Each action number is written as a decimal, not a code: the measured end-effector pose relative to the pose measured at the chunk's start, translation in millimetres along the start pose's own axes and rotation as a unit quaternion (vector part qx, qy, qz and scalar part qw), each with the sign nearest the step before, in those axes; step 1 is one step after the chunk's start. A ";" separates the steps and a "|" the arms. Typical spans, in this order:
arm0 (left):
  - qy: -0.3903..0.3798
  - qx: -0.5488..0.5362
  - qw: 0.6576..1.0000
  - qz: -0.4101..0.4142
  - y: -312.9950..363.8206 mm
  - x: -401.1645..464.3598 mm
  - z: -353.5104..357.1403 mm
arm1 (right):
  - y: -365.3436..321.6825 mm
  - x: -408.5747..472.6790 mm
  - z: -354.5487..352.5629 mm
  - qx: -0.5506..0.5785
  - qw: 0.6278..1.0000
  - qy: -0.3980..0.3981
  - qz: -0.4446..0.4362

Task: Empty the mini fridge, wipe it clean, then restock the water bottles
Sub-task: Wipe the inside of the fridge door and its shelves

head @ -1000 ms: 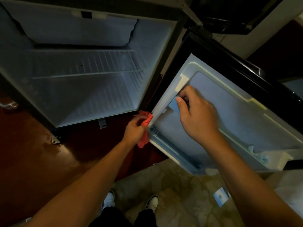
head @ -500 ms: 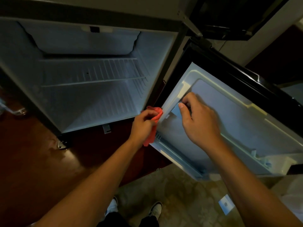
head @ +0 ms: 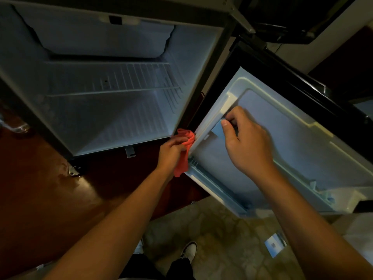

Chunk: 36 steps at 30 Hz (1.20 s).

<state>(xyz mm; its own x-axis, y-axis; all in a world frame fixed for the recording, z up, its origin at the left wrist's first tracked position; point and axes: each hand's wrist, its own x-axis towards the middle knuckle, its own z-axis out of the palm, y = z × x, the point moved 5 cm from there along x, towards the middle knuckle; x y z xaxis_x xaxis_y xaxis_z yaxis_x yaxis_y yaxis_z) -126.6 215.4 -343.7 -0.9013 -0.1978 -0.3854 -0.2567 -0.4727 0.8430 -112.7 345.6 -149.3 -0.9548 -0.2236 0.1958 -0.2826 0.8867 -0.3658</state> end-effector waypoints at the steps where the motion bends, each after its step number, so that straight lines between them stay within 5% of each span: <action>1: 0.010 -0.016 1.000 -0.019 -7.2 1.5 -3.1 | 0.3 -0.2 0.5 0.002 1.000 -0.001 0.001; 8: 0.039 -0.033 0.991 -0.125 -52.2 24.7 -23.5 | 1.4 0.1 1.1 0.001 1.000 0.005 0.002; 15: 0.061 -0.003 0.988 -0.141 -64.0 29.0 -27.9 | 0.9 -0.1 1.3 -0.002 1.000 0.004 0.000; 36: -0.100 0.098 0.984 0.109 75.1 -21.9 28.5 | 5.6 0.5 -0.7 0.000 1.000 -0.002 0.000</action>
<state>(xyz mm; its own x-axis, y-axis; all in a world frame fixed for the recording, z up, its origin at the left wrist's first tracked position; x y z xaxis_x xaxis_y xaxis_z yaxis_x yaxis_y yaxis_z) -136.1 208.7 -261.3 -0.9882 -0.0935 -0.1212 -0.0935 -0.2583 0.9615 -114.7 350.7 -150.6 -0.9552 -0.2248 0.1924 -0.2823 0.8869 -0.3657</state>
